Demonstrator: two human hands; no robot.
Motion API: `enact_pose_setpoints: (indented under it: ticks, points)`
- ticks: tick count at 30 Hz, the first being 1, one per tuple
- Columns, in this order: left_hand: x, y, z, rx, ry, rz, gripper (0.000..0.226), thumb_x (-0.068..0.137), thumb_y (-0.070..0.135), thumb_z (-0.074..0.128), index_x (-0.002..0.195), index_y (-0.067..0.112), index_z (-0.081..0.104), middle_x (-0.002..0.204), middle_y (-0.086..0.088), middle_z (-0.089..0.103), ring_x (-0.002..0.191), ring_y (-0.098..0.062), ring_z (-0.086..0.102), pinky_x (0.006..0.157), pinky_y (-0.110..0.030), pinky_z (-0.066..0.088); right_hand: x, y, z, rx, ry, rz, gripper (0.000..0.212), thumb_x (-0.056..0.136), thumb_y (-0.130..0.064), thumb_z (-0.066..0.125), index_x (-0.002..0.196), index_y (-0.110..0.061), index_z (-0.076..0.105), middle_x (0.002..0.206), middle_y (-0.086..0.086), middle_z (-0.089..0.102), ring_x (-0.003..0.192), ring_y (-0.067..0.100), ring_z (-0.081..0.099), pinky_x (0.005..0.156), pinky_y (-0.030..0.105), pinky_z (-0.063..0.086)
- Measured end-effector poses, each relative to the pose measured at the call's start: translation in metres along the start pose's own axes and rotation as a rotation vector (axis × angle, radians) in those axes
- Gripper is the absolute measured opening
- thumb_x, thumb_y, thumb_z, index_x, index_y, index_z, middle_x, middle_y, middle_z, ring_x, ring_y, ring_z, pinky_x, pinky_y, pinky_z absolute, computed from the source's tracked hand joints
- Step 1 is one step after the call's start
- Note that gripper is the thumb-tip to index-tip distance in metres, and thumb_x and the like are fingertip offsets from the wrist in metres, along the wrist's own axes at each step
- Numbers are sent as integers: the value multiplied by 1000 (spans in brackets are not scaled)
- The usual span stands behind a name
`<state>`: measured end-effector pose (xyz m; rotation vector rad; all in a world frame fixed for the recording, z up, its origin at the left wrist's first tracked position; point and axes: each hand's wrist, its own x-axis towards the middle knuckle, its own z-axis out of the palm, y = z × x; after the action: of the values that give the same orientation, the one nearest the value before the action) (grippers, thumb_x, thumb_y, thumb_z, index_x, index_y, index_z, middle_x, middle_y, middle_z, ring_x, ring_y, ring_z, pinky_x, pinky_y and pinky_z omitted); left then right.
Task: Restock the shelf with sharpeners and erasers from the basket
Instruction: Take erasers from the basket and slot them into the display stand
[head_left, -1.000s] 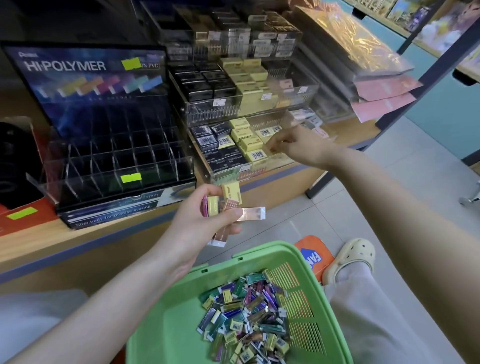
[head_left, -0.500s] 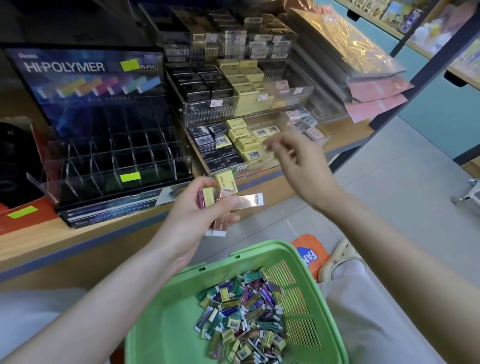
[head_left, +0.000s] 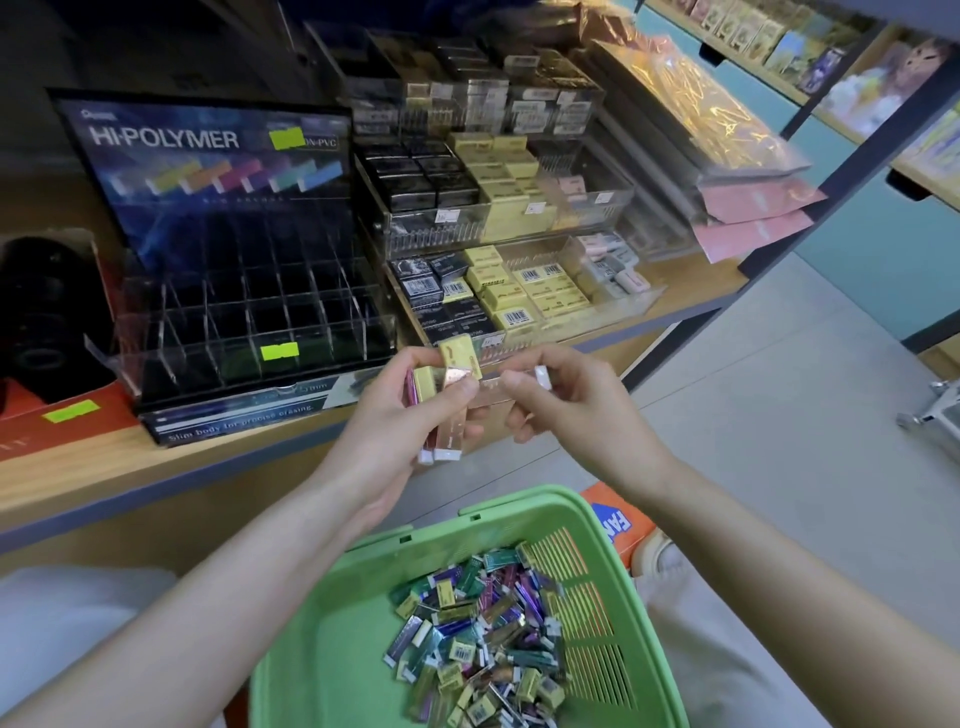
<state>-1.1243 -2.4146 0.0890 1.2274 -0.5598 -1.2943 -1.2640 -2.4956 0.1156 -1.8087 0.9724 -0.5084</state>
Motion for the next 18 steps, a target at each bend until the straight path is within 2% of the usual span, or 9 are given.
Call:
enact_pose_setpoints:
  ticks: [4, 8, 12, 18]
  points:
    - [-1, 4, -4, 11, -30, 51, 34, 76, 22, 67, 107, 13, 56, 79, 2, 72, 70, -14, 67, 60, -24, 54, 3, -10, -6, 239, 166, -26, 7, 90, -7, 59, 87, -11, 63, 60, -5, 64, 57, 7, 62, 59, 19, 54]
    - [-8, 10, -16, 119, -20, 145, 19, 86, 12, 64, 103, 10, 55, 73, -2, 66, 61, -12, 63, 57, -20, 50, 12, -21, -12, 262, 331, -103, 13, 96, -10, 51, 89, -12, 62, 77, -1, 59, 62, 5, 60, 62, 17, 53]
    - [-19, 17, -32, 198, -23, 239, 14, 85, 13, 64, 94, 12, 55, 72, 0, 65, 57, -10, 60, 55, -20, 49, 19, -34, -1, 211, 295, -154, 8, 94, -8, 55, 90, -9, 62, 74, 0, 61, 65, 9, 63, 66, 21, 55]
    - [-42, 27, -70, 276, 57, 317, 19, 82, 19, 65, 96, 12, 55, 63, -3, 66, 55, -12, 59, 54, -21, 49, 39, -62, 42, 170, 184, -230, 10, 89, -3, 62, 87, -12, 60, 70, 0, 66, 64, 10, 66, 68, 24, 57]
